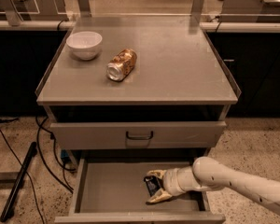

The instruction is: Pick rxbar blueberry from middle drawer and place on counter

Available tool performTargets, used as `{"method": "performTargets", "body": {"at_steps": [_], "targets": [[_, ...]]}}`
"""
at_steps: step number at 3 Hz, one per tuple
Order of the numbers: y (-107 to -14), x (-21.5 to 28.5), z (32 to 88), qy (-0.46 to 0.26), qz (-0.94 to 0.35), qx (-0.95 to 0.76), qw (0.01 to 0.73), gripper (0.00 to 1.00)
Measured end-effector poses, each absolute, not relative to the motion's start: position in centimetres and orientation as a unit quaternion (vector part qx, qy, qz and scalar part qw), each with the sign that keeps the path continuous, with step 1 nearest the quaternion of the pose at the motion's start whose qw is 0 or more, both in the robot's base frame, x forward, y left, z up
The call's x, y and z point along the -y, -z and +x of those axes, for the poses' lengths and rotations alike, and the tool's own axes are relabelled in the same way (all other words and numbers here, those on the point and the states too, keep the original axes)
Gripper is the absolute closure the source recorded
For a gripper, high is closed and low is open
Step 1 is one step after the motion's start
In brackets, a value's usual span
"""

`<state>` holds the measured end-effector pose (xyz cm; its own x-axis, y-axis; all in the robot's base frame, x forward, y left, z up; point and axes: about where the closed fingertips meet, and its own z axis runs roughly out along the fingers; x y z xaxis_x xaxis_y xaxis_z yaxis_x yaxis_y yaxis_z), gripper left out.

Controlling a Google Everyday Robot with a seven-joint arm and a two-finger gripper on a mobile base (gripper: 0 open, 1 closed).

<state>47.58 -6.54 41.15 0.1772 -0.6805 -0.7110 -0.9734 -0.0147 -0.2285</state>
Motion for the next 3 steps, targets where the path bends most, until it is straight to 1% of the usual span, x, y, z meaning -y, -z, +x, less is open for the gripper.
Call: {"method": "performTargets", "body": {"at_steps": [1, 3], "targets": [[-39.2, 5.8, 48.7, -0.216, -0.681, -0.604, 0.353, 0.25], [-36.4, 4.4, 50.3, -0.226, -0.684, -0.598, 0.351, 0.23]]}}
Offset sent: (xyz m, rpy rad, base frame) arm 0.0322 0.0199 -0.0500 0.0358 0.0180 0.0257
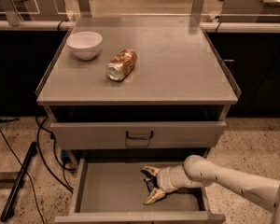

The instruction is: Pick rxbar blueberry from middle drawer and place on counter

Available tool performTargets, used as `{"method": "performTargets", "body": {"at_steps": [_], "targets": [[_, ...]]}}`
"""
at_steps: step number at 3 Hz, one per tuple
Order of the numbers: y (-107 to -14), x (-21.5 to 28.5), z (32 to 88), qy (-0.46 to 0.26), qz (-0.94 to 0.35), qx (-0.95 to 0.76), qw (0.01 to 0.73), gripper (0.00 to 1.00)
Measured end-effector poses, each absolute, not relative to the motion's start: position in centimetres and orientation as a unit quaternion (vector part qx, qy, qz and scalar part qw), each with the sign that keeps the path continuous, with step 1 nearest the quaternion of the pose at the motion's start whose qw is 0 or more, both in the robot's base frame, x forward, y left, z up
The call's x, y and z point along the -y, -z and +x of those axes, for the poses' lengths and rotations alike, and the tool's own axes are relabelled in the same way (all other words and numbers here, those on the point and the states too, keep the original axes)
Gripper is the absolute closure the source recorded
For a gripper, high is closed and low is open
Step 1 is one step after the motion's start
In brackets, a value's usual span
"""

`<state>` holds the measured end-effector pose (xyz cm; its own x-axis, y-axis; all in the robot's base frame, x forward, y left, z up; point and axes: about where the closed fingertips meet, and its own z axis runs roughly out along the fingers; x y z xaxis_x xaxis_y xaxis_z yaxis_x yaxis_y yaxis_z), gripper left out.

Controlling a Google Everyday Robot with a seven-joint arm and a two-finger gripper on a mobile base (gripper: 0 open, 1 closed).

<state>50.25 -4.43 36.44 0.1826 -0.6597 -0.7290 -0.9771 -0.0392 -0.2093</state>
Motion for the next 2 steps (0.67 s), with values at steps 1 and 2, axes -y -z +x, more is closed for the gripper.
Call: {"method": "performTargets", "body": {"at_steps": [1, 2], "targets": [[-35.18, 4.53, 50.73, -0.222, -0.688, -0.603, 0.337, 0.20], [-34.77, 5.07, 50.94, -0.216, -0.689, -0.609, 0.327, 0.20]]}}
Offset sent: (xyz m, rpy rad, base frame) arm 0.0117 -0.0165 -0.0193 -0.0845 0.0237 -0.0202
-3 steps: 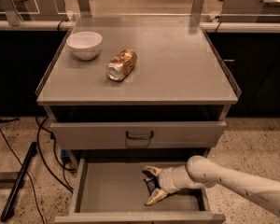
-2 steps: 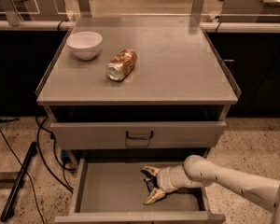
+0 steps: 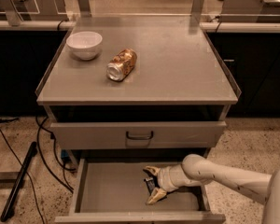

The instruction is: Pick rxbar blueberry from middle drawer and place on counter

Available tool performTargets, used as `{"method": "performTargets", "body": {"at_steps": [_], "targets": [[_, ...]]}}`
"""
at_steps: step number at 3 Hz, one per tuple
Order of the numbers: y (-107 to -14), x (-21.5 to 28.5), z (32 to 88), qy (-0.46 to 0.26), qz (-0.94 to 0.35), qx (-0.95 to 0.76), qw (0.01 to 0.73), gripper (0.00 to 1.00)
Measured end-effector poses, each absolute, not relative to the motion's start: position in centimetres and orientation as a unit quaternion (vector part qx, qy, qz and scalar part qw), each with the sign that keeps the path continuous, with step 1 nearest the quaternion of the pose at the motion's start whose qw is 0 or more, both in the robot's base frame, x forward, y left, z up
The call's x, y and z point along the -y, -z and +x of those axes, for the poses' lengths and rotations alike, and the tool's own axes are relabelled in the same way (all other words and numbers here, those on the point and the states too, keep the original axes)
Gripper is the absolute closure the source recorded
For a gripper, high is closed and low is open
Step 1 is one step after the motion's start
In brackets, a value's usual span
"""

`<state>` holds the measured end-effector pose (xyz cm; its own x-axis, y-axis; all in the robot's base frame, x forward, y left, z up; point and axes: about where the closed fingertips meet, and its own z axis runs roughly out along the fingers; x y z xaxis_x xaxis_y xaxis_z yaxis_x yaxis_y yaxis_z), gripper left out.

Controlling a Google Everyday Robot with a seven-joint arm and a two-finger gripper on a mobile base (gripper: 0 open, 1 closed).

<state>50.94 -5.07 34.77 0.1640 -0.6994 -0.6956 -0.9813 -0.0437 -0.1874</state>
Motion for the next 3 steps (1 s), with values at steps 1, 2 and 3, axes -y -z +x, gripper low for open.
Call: {"method": "performTargets", "body": {"at_steps": [1, 2, 3], "targets": [[-34.7, 5.9, 51.1, -0.210, -0.690, -0.619, 0.310, 0.20], [-34.6, 6.6, 51.1, -0.207, -0.690, -0.629, 0.292, 0.20], [-34.5, 7.2, 51.2, -0.206, -0.688, -0.642, 0.270, 0.21]]}}
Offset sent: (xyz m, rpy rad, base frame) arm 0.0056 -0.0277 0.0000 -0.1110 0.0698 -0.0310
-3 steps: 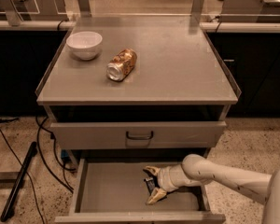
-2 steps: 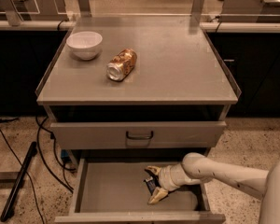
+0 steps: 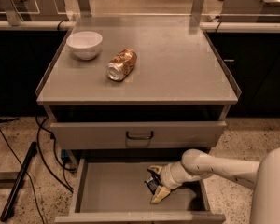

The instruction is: Pick rxbar blueberry from middle drawer and place on counter

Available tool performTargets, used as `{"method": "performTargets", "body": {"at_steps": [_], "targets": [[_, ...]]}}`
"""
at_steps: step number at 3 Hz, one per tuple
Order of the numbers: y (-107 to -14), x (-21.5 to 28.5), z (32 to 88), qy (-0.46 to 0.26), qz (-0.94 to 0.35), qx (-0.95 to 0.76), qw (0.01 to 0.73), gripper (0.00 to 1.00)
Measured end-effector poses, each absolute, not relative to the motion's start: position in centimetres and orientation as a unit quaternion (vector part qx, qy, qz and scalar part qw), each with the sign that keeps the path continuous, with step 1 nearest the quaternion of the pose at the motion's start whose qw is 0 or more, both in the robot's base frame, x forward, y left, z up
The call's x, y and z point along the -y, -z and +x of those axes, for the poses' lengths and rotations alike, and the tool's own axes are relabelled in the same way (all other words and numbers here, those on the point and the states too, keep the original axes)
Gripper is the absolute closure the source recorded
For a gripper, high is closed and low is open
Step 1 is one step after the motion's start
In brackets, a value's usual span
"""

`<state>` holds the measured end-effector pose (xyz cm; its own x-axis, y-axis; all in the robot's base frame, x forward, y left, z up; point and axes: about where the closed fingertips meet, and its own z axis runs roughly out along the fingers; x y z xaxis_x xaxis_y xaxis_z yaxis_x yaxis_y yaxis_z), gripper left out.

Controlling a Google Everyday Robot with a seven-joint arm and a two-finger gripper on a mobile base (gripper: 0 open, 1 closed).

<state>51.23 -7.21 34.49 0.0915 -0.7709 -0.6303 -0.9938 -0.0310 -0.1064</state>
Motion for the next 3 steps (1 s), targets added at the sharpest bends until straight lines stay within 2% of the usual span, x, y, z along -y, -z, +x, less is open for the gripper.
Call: {"method": "performTargets", "body": {"at_steps": [3], "targets": [[-34.0, 8.8, 51.0, -0.202, -0.671, -0.677, 0.225, 0.26]]}}
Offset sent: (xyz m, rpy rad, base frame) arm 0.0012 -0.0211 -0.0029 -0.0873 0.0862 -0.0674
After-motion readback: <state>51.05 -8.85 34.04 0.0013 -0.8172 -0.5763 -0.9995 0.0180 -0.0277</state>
